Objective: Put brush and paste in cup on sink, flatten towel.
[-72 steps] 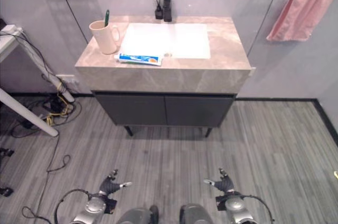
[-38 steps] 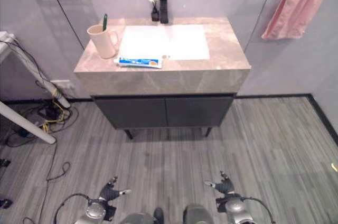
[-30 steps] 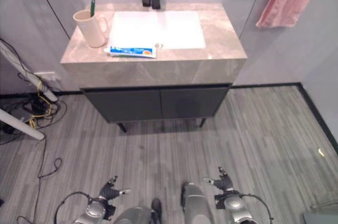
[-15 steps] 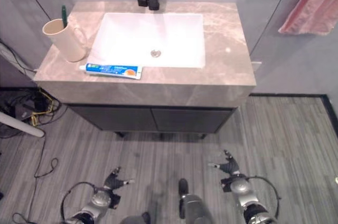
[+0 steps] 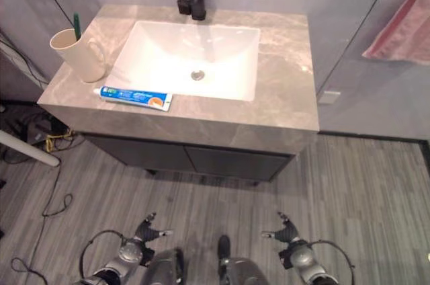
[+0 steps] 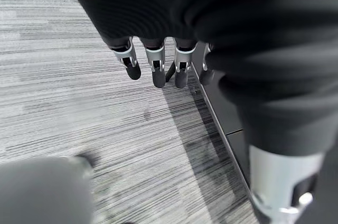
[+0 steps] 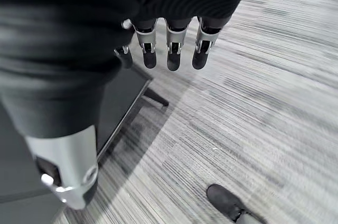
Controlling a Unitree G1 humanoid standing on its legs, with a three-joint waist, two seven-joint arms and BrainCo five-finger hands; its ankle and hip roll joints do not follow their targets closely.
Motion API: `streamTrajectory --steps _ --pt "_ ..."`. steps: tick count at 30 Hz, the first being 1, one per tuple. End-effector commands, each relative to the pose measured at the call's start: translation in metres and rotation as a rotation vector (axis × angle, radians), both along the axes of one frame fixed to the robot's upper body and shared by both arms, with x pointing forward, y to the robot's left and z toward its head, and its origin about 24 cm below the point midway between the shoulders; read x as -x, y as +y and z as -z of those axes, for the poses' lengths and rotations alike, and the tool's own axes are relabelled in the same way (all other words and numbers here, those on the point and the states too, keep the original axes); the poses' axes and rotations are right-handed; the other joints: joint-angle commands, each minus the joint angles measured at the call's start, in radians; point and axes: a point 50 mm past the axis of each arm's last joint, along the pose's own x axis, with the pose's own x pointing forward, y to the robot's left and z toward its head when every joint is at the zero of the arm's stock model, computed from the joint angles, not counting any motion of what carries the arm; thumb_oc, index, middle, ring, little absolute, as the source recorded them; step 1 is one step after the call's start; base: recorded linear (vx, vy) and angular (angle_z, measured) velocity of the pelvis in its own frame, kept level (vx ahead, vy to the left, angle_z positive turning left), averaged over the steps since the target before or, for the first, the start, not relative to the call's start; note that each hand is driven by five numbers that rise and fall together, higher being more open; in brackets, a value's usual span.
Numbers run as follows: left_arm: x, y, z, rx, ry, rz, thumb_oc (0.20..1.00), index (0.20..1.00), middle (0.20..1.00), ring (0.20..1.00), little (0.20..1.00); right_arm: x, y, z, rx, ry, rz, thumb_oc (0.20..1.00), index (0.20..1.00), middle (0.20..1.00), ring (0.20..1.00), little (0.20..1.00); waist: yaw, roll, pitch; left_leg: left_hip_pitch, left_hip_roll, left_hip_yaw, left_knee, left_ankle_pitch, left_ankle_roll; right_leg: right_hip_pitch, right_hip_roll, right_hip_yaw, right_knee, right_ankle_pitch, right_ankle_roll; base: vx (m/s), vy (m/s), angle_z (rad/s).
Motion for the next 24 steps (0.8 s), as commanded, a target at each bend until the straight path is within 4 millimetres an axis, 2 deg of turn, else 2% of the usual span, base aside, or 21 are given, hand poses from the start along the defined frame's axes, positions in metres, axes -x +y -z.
streamTrajectory --steps 1,3,4,5,6,7,9,10,12,13,14,15,18,20,21,22,23,24 --pt "-0.011 0.012 -0.010 -0.063 -0.062 0.001 1.000 1.000 1.000 1.000 1.000 0.001 -0.007 -0.004 0.045 -0.032 -0.036 1.000 1.000 1.000 1.000 1.000 0.001 0.032 -0.018 -0.004 0.053 -0.048 0.019 0.140 0.028 -0.039 -0.117 0.049 0.081 -0.032 0.142 0.20 0.220 -0.71" --pt "-0.012 0.013 -0.010 -0.076 -0.057 0.015 1.000 1.000 1.000 1.000 1.000 0.006 -0.007 -0.001 0.052 -0.009 -0.040 1.000 1.000 1.000 1.000 1.000 -0.006 0.041 -0.028 0.004 0.078 0.001 0.012 0.162 0.018 -0.022 -0.131 0.048 0.089 -0.048 0.149 0.19 0.263 -0.55" --pt "-0.008 0.012 -0.008 -0.075 -0.047 0.026 1.000 1.000 1.000 1.000 1.000 0.008 -0.008 0.000 0.052 -0.002 -0.045 1.000 1.000 1.000 1.000 1.000 -0.005 0.043 -0.038 0.019 0.072 0.000 0.024 0.137 0.023 -0.016 -0.136 0.061 0.096 -0.057 0.157 0.18 0.298 -0.16" --pt "-0.008 0.012 -0.008 -0.084 -0.046 0.032 1.000 1.000 1.000 1.000 1.000 0.008 -0.008 0.001 0.053 0.002 -0.038 1.000 1.000 1.000 1.000 1.000 -0.006 0.040 -0.045 0.014 0.058 -0.013 0.057 0.121 0.026 -0.007 -0.151 0.069 0.096 -0.054 0.163 0.23 0.447 -0.08" --pt "-0.012 0.010 -0.009 -0.101 -0.051 0.069 1.000 1.000 1.000 1.000 1.000 0.008 -0.008 0.002 0.052 0.011 -0.028 1.000 1.000 1.000 1.000 1.000 -0.010 0.031 -0.047 -0.018 0.019 -0.023 0.124 0.076 0.040 0.010 -0.191 0.091 0.102 -0.049 0.179 0.17 0.351 -0.09" --pt "-0.012 0.010 -0.009 -0.101 -0.051 0.069 1.000 1.000 1.000 1.000 1.000 0.008 -0.008 0.002 0.052 0.011 -0.028 1.000 1.000 1.000 1.000 1.000 -0.010 0.031 -0.047 -0.018 0.018 -0.023 0.127 0.074 0.041 0.010 -0.192 0.092 0.102 -0.049 0.179 0.18 0.382 -0.13" --pt "-0.011 0.010 -0.009 -0.110 -0.048 0.092 1.000 1.000 1.000 1.000 1.000 0.015 -0.009 0.007 0.056 0.039 -0.014 1.000 1.000 1.000 1.000 1.000 -0.009 0.020 -0.050 -0.032 -0.021 -0.009 0.213 0.021 0.054 0.030 -0.230 0.105 0.104 -0.049 0.194 0.18 0.368 -0.15" --pt "-0.010 0.013 -0.010 -0.122 -0.050 0.105 1.000 1.000 1.000 1.000 1.000 0.015 -0.006 0.007 0.046 0.043 -0.012 1.000 1.000 1.000 1.000 1.000 -0.004 0.014 -0.051 -0.038 -0.050 0.004 0.261 -0.023 0.075 0.035 -0.261 0.125 0.121 -0.043 0.203 0.17 0.367 -0.23" --pt "-0.010 0.015 -0.011 -0.127 -0.052 0.112 1.000 1.000 1.000 1.000 1.000 0.016 -0.005 0.009 0.045 0.048 -0.009 1.000 1.000 1.000 1.000 1.000 -0.001 0.011 -0.051 -0.038 -0.058 0.009 0.271 -0.037 0.084 0.026 -0.273 0.129 0.135 -0.035 0.209 0.10 0.273 -0.18" --pt "-0.010 0.017 -0.011 -0.134 -0.053 0.117 1.000 1.000 1.000 1.000 1.000 0.015 -0.002 0.009 0.039 0.046 -0.020 1.000 1.000 1.000 1.000 1.000 0.001 0.008 -0.051 -0.037 -0.068 0.015 0.278 -0.049 0.094 0.020 -0.286 0.131 0.146 -0.014 0.216 0.12 0.408 -0.12" --pt "-0.008 0.020 -0.011 -0.151 -0.045 0.128 1.000 1.000 1.000 1.000 1.000 0.015 0.003 0.009 0.026 0.040 -0.038 1.000 1.000 1.000 1.000 1.000 0.001 0.004 -0.049 -0.023 -0.096 0.033 0.276 -0.068 0.115 0.006 -0.319 0.130 0.168 0.061 0.225 0.09 0.317 -0.16" --pt "-0.008 0.020 -0.011 -0.151 -0.045 0.128 1.000 1.000 1.000 1.000 1.000 0.015 0.003 0.009 0.026 0.040 -0.038 1.000 1.000 1.000 1.000 1.000 0.001 0.003 -0.050 -0.023 -0.097 0.033 0.276 -0.068 0.115 0.006 -0.319 0.130 0.168 0.061 0.225 0.08 0.300 -0.14" --pt "-0.005 0.022 -0.010 -0.158 -0.040 0.148 1.000 1.000 1.000 1.000 1.000 0.008 0.012 0.003 -0.001 -0.005 -0.072 1.000 1.000 1.000 1.000 1.000 -0.002 0.007 -0.040 0.014 -0.125 0.041 0.245 -0.073 0.142 -0.035 -0.338 0.131 0.244 0.145 0.218 0.06 0.256 -0.09" --pt "-0.006 0.020 -0.011 -0.169 -0.043 0.187 1.000 1.000 1.000 1.000 1.000 0.002 0.016 -0.002 -0.013 -0.038 -0.083 1.000 1.000 1.000 1.000 1.000 -0.005 0.020 -0.030 0.028 -0.131 0.045 0.220 -0.068 0.157 -0.060 -0.322 0.106 0.310 0.140 0.207 0.04 0.278 -0.05" --pt "-0.005 0.016 -0.010 -0.179 -0.036 0.229 1.000 1.000 1.000 1.000 1.000 0.000 0.017 -0.003 -0.023 -0.053 -0.082 1.000 1.000 1.000 1.000 1.000 -0.012 0.024 -0.025 0.042 -0.142 0.040 0.208 -0.073 0.160 -0.055 -0.284 0.115 0.334 0.108 0.205 0.10 0.336 -0.07" --pt "-0.003 0.015 -0.009 -0.187 -0.026 0.270 1.000 1.000 1.000 1.000 1.000 -0.001 0.019 -0.005 -0.045 -0.071 -0.081 1.000 1.000 1.000 1.000 1.000 -0.019 0.032 -0.029 0.061 -0.159 0.035 0.181 -0.067 0.168 -0.091 -0.181 0.142 0.332 0.009 0.188 0.13 0.293 -0.06" --pt "0.001 0.014 -0.006 -0.190 -0.009 0.282 1.000 1.000 1.000 1.000 1.000 -0.004 0.022 -0.007 -0.040 -0.083 -0.098 1.000 1.000 1.000 1.000 1.000 -0.003 0.023 -0.028 0.076 -0.160 0.061 0.183 -0.083 0.164 -0.097 -0.214 0.057 0.254 -0.008 0.182 0.11 0.203 0.01" --pt "0.001 0.014 -0.006 -0.190 -0.009 0.282 1.000 1.000 1.000 1.000 1.000 -0.004 0.022 -0.007 -0.040 -0.083 -0.098 1.000 1.000 1.000 1.000 1.000 -0.004 0.024 -0.027 0.077 -0.159 0.059 0.184 -0.084 0.164 -0.094 -0.214 0.054 0.252 -0.007 0.182 0.10 0.022 -0.20"
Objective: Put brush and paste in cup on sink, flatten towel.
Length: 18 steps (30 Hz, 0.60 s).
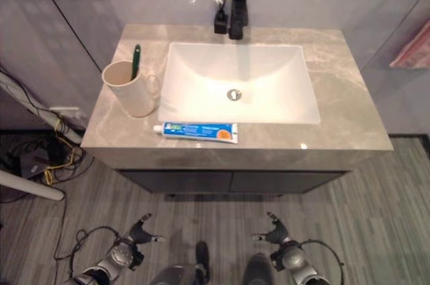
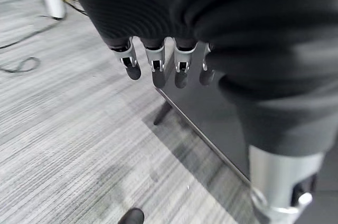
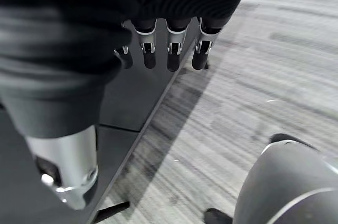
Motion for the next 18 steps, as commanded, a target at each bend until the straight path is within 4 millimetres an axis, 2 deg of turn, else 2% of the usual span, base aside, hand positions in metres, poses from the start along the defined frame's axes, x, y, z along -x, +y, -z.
streamTrajectory --steps 1,4,5,6,7,10,11,13,14,18 --pt "-0.007 -0.004 -0.005 0.006 -0.050 0.057 1.000 1.000 1.000 1.000 1.000 -0.013 -0.003 -0.010 0.028 -0.065 -0.058 1.000 1.000 1.000 1.000 1.000 -0.011 -0.020 -0.005 -0.096 0.063 -0.036 0.165 -0.049 -0.080 0.063 -0.049 -0.093 -0.290 0.192 0.029 0.06 -0.033 -0.09" --pt "-0.008 -0.007 -0.006 0.003 -0.055 0.083 1.000 1.000 1.000 1.000 1.000 -0.014 -0.003 -0.011 0.041 -0.064 -0.080 1.000 1.000 1.000 1.000 1.000 -0.012 -0.022 0.001 -0.094 0.062 -0.044 0.182 -0.054 -0.083 0.065 -0.053 -0.079 -0.306 0.207 0.037 0.05 -0.063 0.11" --pt "-0.008 -0.009 -0.007 -0.009 -0.069 0.124 1.000 1.000 1.000 1.000 1.000 -0.015 -0.006 -0.011 0.064 -0.064 -0.091 1.000 1.000 1.000 1.000 1.000 -0.003 -0.032 -0.003 -0.094 0.062 -0.048 0.199 -0.061 -0.091 0.091 -0.067 -0.081 -0.348 0.222 0.045 0.08 -0.168 0.26" --pt "-0.003 -0.007 -0.007 -0.002 -0.079 0.116 1.000 1.000 1.000 1.000 1.000 -0.016 -0.012 -0.013 0.087 -0.067 -0.105 1.000 1.000 1.000 1.000 1.000 0.015 -0.037 -0.017 -0.087 0.068 -0.051 0.201 -0.061 -0.102 0.125 -0.074 -0.100 -0.393 0.234 0.045 0.16 -0.397 0.38" --pt "0.010 0.005 -0.009 -0.004 -0.087 0.119 1.000 1.000 1.000 1.000 1.000 -0.014 -0.025 -0.015 0.132 -0.056 -0.121 1.000 1.000 1.000 1.000 1.000 0.036 -0.039 -0.032 -0.070 0.093 -0.074 0.174 -0.044 -0.125 0.174 -0.064 -0.121 -0.445 0.234 0.041 0.13 -0.323 0.26" --pt "0.013 0.010 -0.013 -0.010 -0.108 0.148 1.000 1.000 1.000 1.000 1.000 -0.010 -0.033 -0.015 0.151 -0.051 -0.120 1.000 1.000 1.000 1.000 1.000 0.039 -0.038 -0.035 -0.061 0.100 -0.090 0.154 -0.033 -0.134 0.192 -0.059 -0.135 -0.461 0.230 0.039 0.07 -0.201 0.15" --pt "0.015 0.014 -0.020 -0.020 -0.145 0.194 1.000 1.000 1.000 1.000 1.000 -0.003 -0.043 -0.012 0.166 -0.028 -0.088 1.000 1.000 1.000 1.000 1.000 0.045 -0.033 -0.036 -0.056 0.108 -0.103 0.129 -0.020 -0.144 0.203 -0.055 -0.148 -0.478 0.228 0.038 0.03 -0.093 0.31" --pt "0.016 0.019 -0.023 -0.030 -0.156 0.196 1.000 1.000 1.000 1.000 1.000 0.000 -0.046 -0.011 0.167 -0.022 -0.072 1.000 1.000 1.000 1.000 1.000 0.044 -0.031 -0.037 -0.053 0.110 -0.111 0.115 -0.011 -0.149 0.208 -0.053 -0.155 -0.485 0.228 0.038 0.02 -0.097 0.24" --pt "0.013 0.023 -0.033 -0.043 -0.210 0.214 1.000 1.000 1.000 1.000 1.000 0.005 -0.052 -0.009 0.170 -0.005 -0.042 1.000 1.000 1.000 1.000 1.000 0.049 -0.028 -0.037 -0.053 0.115 -0.117 0.099 -0.001 -0.155 0.207 -0.050 -0.165 -0.491 0.228 0.037 0.01 -0.091 0.14" --pt "0.023 0.036 -0.045 -0.065 -0.260 0.228 1.000 1.000 1.000 1.000 1.000 0.019 -0.059 0.000 0.156 0.046 0.035 1.000 1.000 1.000 1.000 1.000 0.064 -0.014 -0.042 -0.052 0.124 -0.136 0.056 0.026 -0.164 0.212 -0.048 -0.187 -0.506 0.227 0.038 0.03 -0.089 0.13"
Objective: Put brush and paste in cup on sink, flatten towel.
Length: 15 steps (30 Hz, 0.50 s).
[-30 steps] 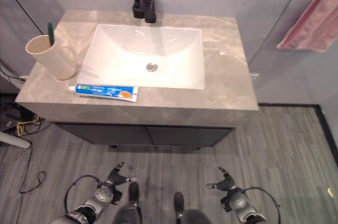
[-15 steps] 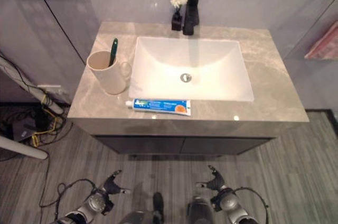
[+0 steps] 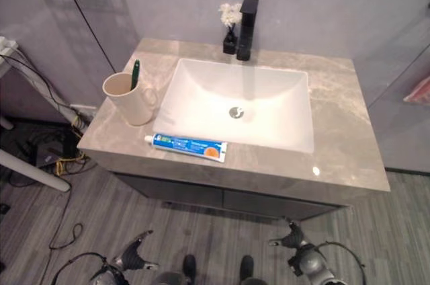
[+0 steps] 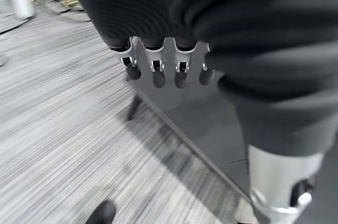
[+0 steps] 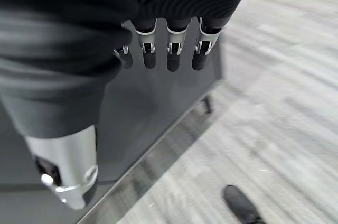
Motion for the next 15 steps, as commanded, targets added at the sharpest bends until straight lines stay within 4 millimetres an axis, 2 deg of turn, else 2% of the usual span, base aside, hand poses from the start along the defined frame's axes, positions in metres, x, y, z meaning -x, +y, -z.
streamTrajectory --steps 1,3,6,7,8,9,11,12,13,15 --pt "-0.013 0.025 -0.028 -0.098 -0.133 0.092 1.000 1.000 1.000 1.000 1.000 -0.005 0.004 -0.002 -0.028 -0.040 0.002 1.000 1.000 1.000 1.000 1.000 0.013 -0.014 -0.011 -0.065 0.023 -0.017 0.044 0.031 -0.017 -0.042 -0.082 0.024 0.047 0.022 0.066 0.05 -0.052 0.12" --pt "-0.012 0.028 -0.034 -0.112 -0.150 0.121 1.000 1.000 1.000 1.000 1.000 -0.004 0.004 -0.002 -0.032 -0.042 0.007 1.000 1.000 1.000 1.000 1.000 0.015 -0.012 -0.013 -0.064 0.026 -0.021 0.037 0.033 -0.019 -0.042 -0.082 0.020 0.044 0.022 0.067 0.04 -0.044 0.08" --pt "-0.011 0.030 -0.067 -0.129 -0.252 0.243 1.000 1.000 1.000 1.000 1.000 0.001 -0.002 0.000 -0.021 -0.032 0.045 1.000 1.000 1.000 1.000 1.000 0.031 0.006 -0.016 -0.064 0.032 -0.026 0.025 0.037 -0.023 -0.038 -0.083 0.010 0.031 0.023 0.069 0.05 -0.030 0.09" --pt "-0.010 0.032 -0.069 -0.131 -0.249 0.242 1.000 1.000 1.000 1.000 1.000 0.002 -0.001 0.000 -0.023 -0.031 0.043 1.000 1.000 1.000 1.000 1.000 0.030 0.003 -0.017 -0.064 0.032 -0.026 0.024 0.037 -0.023 -0.037 -0.082 0.010 0.030 0.023 0.069 0.05 -0.007 0.11" --pt "-0.013 0.032 -0.091 -0.140 -0.330 0.304 1.000 1.000 1.000 1.000 1.000 0.005 -0.001 0.002 -0.021 -0.020 0.048 1.000 1.000 1.000 1.000 1.000 0.037 0.011 -0.019 -0.061 0.035 -0.025 0.013 0.041 -0.026 -0.036 -0.082 0.006 0.023 0.027 0.071 0.05 -0.005 0.10" --pt "-0.016 0.030 -0.102 -0.140 -0.372 0.327 1.000 1.000 1.000 1.000 1.000 0.004 -0.001 0.002 -0.021 -0.022 0.041 1.000 1.000 1.000 1.000 1.000 0.039 0.014 -0.020 -0.059 0.036 -0.024 0.008 0.042 -0.026 -0.036 -0.082 0.006 0.020 0.027 0.071 0.10 -0.009 0.02" --pt "-0.037 0.023 -0.171 -0.167 -0.652 0.427 1.000 1.000 1.000 1.000 1.000 0.005 0.005 0.003 -0.027 -0.020 0.006 1.000 1.000 1.000 1.000 1.000 0.040 0.023 -0.030 -0.041 0.041 -0.011 -0.025 0.052 -0.031 -0.038 -0.080 0.010 0.014 0.035 0.073 0.08 -0.004 0.03" --pt "-0.037 0.024 -0.171 -0.168 -0.650 0.425 1.000 1.000 1.000 1.000 1.000 0.005 0.006 0.003 -0.028 -0.020 0.004 1.000 1.000 1.000 1.000 1.000 0.039 0.022 -0.029 -0.039 0.042 -0.009 -0.027 0.052 -0.031 -0.038 -0.080 0.011 0.014 0.035 0.073 0.05 0.015 -0.01" --pt "-0.045 0.019 -0.194 -0.169 -0.760 0.451 1.000 1.000 1.000 1.000 1.000 0.005 0.008 0.003 -0.034 -0.020 0.002 1.000 1.000 1.000 1.000 1.000 0.031 0.024 -0.033 -0.030 0.044 -0.003 -0.039 0.054 -0.033 -0.040 -0.079 0.017 0.012 0.036 0.074 0.02 0.019 -0.05" --pt "-0.047 0.017 -0.202 -0.163 -0.796 0.449 1.000 1.000 1.000 1.000 1.000 0.005 0.009 0.003 -0.039 -0.023 0.001 1.000 1.000 1.000 1.000 1.000 0.031 0.022 -0.033 -0.025 0.044 0.003 -0.045 0.056 -0.033 -0.041 -0.078 0.021 0.012 0.037 0.075 0.00 0.018 -0.08"
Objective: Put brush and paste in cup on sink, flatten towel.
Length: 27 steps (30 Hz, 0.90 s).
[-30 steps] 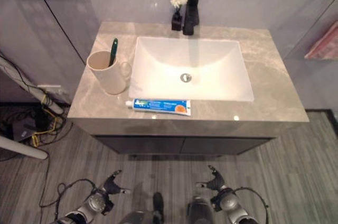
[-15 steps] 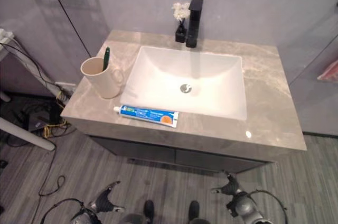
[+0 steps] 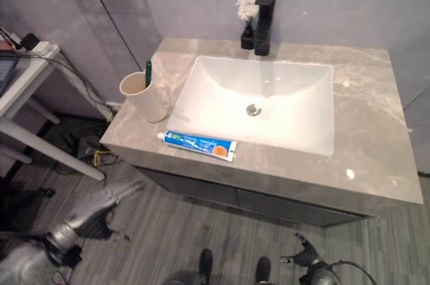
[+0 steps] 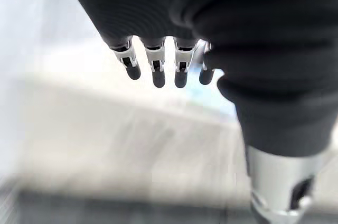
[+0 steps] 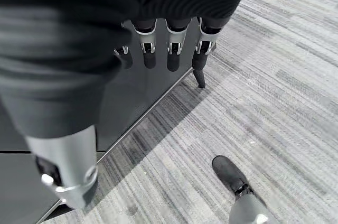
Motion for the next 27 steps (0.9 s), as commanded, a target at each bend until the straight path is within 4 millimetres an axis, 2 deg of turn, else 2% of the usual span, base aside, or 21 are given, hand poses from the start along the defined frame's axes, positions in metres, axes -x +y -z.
streamTrajectory --steps 1,2,4,7,11,12,22,27 --pt "-0.009 -0.001 -0.017 0.115 -0.120 -0.006 1.000 1.000 1.000 1.000 1.000 -0.024 0.008 -0.008 -0.032 -0.088 0.011 1.000 1.000 1.000 1.000 1.000 -0.020 -0.089 0.001 -0.050 0.032 0.022 0.042 0.004 -0.020 -0.030 -0.092 0.046 0.015 0.044 0.087 -0.02 0.012 -0.19" --pt "-0.009 -0.001 -0.017 0.115 -0.120 -0.005 1.000 1.000 1.000 1.000 1.000 -0.024 0.008 -0.008 -0.032 -0.088 0.012 1.000 1.000 1.000 1.000 1.000 -0.019 -0.089 0.000 -0.050 0.032 0.023 0.042 0.004 -0.020 -0.031 -0.092 0.046 0.015 0.044 0.087 -0.01 0.015 -0.25" --pt "-0.014 -0.012 -0.036 0.150 -0.219 0.043 1.000 1.000 1.000 1.000 1.000 -0.020 0.005 -0.007 -0.017 -0.087 0.022 1.000 1.000 1.000 1.000 1.000 -0.022 -0.089 -0.002 -0.049 0.034 0.023 0.036 0.003 -0.019 -0.033 -0.091 0.043 0.013 0.045 0.088 0.02 0.005 -0.12" --pt "-0.019 -0.019 -0.048 0.215 -0.281 0.057 1.000 1.000 1.000 1.000 1.000 -0.012 0.005 -0.003 -0.010 -0.060 0.030 1.000 1.000 1.000 1.000 1.000 -0.035 -0.090 -0.007 -0.038 0.030 0.030 0.026 -0.002 -0.017 -0.032 -0.090 0.053 0.008 0.047 0.089 0.01 0.015 0.01" --pt "-0.030 -0.022 -0.046 0.284 -0.290 0.033 1.000 1.000 1.000 1.000 1.000 -0.012 0.008 -0.002 -0.012 -0.047 0.016 1.000 1.000 1.000 1.000 1.000 -0.045 -0.092 -0.002 -0.033 0.028 0.045 0.023 -0.007 -0.014 -0.046 -0.094 0.072 0.007 0.054 0.091 -0.03 0.043 -0.08" --pt "-0.037 -0.023 -0.039 0.425 -0.273 -0.011 1.000 1.000 1.000 1.000 1.000 -0.013 0.012 -0.001 -0.019 -0.045 0.003 1.000 1.000 1.000 1.000 1.000 -0.056 -0.095 0.007 -0.042 0.027 0.049 0.027 -0.007 -0.012 -0.061 -0.095 0.083 0.008 0.060 0.091 -0.06 0.027 -0.17" --pt "-0.054 -0.020 -0.022 0.413 -0.238 -0.087 1.000 1.000 1.000 1.000 1.000 -0.014 0.012 -0.005 -0.076 -0.092 0.082 1.000 1.000 1.000 1.000 1.000 -0.084 -0.110 0.019 -0.069 0.022 0.093 0.006 -0.004 -0.002 -0.136 -0.097 0.135 0.000 0.096 0.103 -0.03 0.044 -0.20" --pt "-0.056 -0.019 -0.021 0.388 -0.227 -0.085 1.000 1.000 1.000 1.000 1.000 -0.012 0.010 -0.004 -0.074 -0.091 0.094 1.000 1.000 1.000 1.000 1.000 -0.091 -0.110 0.011 -0.081 0.016 0.096 0.005 -0.004 0.001 -0.155 -0.104 0.145 0.000 0.103 0.108 0.00 0.039 -0.14"
